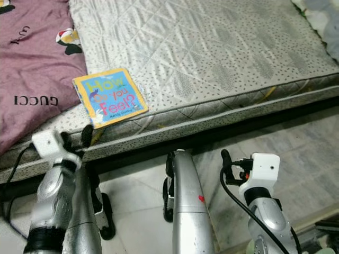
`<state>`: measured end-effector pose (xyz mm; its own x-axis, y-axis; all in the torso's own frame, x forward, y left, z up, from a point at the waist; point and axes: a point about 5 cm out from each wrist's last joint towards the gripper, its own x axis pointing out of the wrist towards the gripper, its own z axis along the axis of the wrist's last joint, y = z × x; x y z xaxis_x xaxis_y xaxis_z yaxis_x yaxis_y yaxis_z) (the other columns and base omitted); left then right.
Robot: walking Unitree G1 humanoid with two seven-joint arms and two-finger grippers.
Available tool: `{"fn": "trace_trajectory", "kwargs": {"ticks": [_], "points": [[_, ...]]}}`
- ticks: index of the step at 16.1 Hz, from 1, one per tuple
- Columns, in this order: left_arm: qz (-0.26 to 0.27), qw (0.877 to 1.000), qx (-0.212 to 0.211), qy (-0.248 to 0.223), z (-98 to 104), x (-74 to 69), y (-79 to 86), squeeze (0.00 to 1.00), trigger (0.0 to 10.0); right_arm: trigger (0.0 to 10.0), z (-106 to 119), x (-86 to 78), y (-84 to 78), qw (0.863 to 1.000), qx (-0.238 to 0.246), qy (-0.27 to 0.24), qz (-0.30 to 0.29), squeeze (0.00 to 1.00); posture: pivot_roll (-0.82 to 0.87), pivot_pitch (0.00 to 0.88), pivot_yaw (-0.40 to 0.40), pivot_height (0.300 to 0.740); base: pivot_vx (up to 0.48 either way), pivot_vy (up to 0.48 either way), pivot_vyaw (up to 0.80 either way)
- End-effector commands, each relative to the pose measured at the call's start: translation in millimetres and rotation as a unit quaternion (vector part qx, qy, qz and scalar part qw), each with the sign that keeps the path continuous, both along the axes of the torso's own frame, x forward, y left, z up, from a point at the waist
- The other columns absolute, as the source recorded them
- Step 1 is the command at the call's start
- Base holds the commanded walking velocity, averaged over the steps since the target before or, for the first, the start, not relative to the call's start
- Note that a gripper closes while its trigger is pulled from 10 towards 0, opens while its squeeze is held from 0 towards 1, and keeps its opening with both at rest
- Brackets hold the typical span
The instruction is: Clean up the room
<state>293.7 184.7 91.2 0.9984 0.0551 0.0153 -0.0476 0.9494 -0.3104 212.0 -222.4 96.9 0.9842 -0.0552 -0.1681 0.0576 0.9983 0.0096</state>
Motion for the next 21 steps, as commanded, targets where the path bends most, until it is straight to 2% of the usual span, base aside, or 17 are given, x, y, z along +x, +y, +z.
{"fn": "trace_trajectory", "kwargs": {"ticks": [1,4,6,9,12,15,18,20,21], "points": [[-0.017,1.0,-0.007,0.006,-4,3.1,-4.6,0.0,10.0,10.0,-5,-5.6,-5.1,1.0,-0.005,0.016,-0.01,0.0,-0.2,0.341,-0.075,0.514,0.0,0.0,0.0],[-0.032,0.999,-0.01,-0.003,3,11.8,-8.9,0.0,10.0,10.0,-4,-7.7,-7.7,1.0,-0.008,0.016,-0.014,0.0,-0.21,0.34,-0.07,0.514,0.0,0.0,0.0],[-0.036,0.999,-0.013,0.004,0,13.0,-9.7,0.0,10.0,10.0,-5,-8.2,-8.3,1.0,-0.009,0.016,-0.016,0.0,-0.21,0.338,-0.067,0.514,0.0,0.0,0.0],[-0.057,0.996,-0.055,0.031,-13,18.1,-12.8,0.0,10.0,10.0,-4,-7.6,-5.3,1.0,-0.008,0.015,-0.012,0.0,-0.22,0.341,-0.071,0.514,0.0,0.0,0.0],[-0.079,0.994,-0.067,0.046,-19,25.4,-16.0,0.0,10.0,10.0,-1,-10.3,-11.1,1.0,-0.016,0.015,-0.015,0.0,-0.24,0.347,-0.08,0.514,0.0,0.0,0.0],[-0.126,0.985,-0.098,0.062,-23,33.6,-26.4,0.0,10.0,10.0,2,-14.1,-12.0,1.0,-0.017,0.016,-0.013,0.0,-0.26,0.355,-0.087,0.514,0.0,0.0,0.0],[-0.153,0.976,-0.148,0.054,-21,39.1,-32.8,0.0,10.0,10.0,7,-13.4,-6.6,1.0,-0.019,0.01,0.002,0.0,-0.27,0.358,-0.09,0.514,0.0,0.0,0.0],[-0.169,0.973,-0.149,0.054,-21,42.1,-34.9,0.0,10.0,10.0,9,-13.1,-6.6,1.0,-0.02,0.009,0.002,0.0,-0.28,0.36,-0.093,0.514,0.0,0.0,0.0],[-0.193,0.966,-0.166,0.046,-19,43.7,-38.7,0.0,0.0,10.0,9,-13.9,-7.0,1.0,-0.021,0.01,0.003,0.0,-0.28,0.358,-0.094,0.514,0.0,0.0,0.0]]}}
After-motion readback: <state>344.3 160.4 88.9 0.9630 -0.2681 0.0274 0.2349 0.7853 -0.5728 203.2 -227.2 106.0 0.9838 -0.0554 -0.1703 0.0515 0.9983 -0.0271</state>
